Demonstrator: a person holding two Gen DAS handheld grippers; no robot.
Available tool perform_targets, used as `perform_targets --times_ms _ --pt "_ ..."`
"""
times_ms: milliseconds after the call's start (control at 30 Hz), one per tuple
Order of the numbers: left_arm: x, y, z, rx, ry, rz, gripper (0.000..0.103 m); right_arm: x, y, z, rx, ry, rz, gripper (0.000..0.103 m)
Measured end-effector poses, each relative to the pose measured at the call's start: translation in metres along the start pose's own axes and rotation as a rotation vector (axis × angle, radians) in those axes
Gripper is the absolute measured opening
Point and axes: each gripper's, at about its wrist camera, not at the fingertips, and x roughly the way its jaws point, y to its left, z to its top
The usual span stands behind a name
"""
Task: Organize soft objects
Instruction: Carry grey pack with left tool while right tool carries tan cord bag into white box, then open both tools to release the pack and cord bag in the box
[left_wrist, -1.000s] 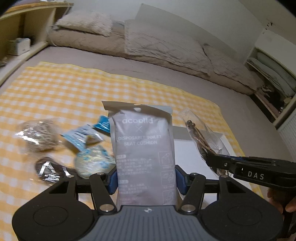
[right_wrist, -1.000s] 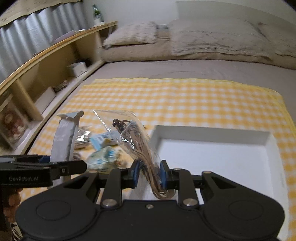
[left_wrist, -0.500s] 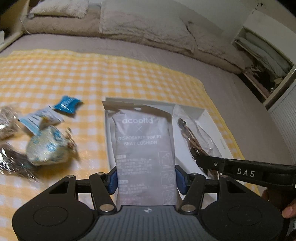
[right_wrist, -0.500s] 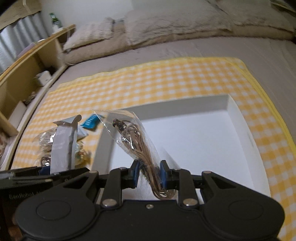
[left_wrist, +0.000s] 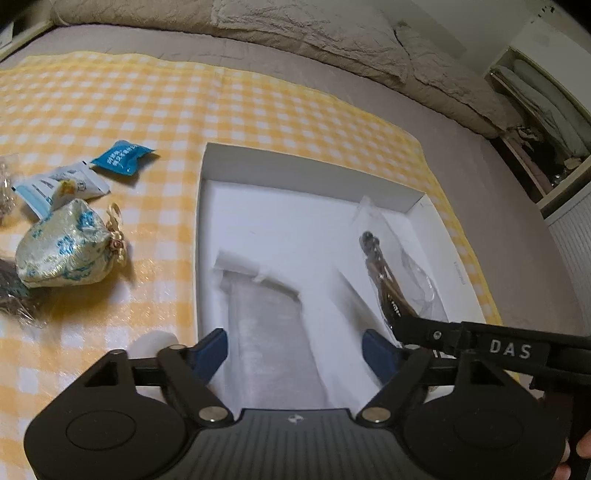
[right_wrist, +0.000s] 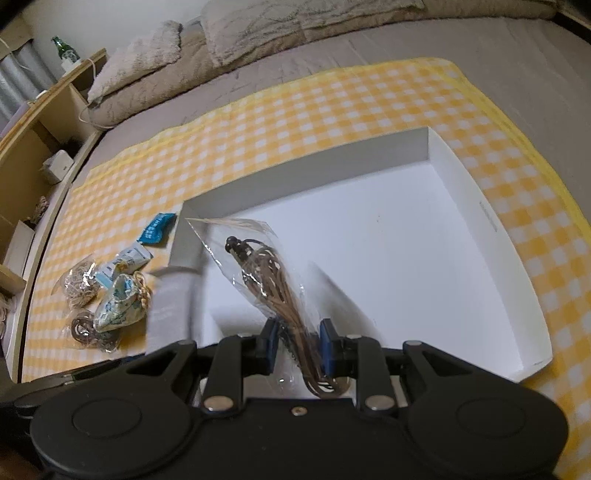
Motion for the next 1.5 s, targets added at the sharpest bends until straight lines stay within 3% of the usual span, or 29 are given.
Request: perform_targets --times_ms 367,600,1233,1333,1500 --pt "-0.008 -0.001 -0.003 0.073 0.017 0.028 0.087 0.02 -0.002 -0.005 0.025 0.048 -0.074 0.026" --pt "-0.017 0.005 -0.001 0.07 0.008 0.045 0.09 0.022 0.005 -0.005 0.016 0.065 -0.043 0.049" --pt "-0.03 0.005 -0.005 0.129 -0.018 0.076 0.095 0.0 -0.004 -0.015 -0.02 0.029 -0.08 0.057" --pt "-0.033 0.006 -0.006 0.135 -0.025 0.082 0.096 -0.008 -0.002 -0.017 -0.056 0.002 -0.084 0.061" --pt "-0.038 0.007 -0.007 0.138 -0.035 0.094 0.098 -0.019 -0.002 -0.023 -0.109 -0.035 -0.099 0.08"
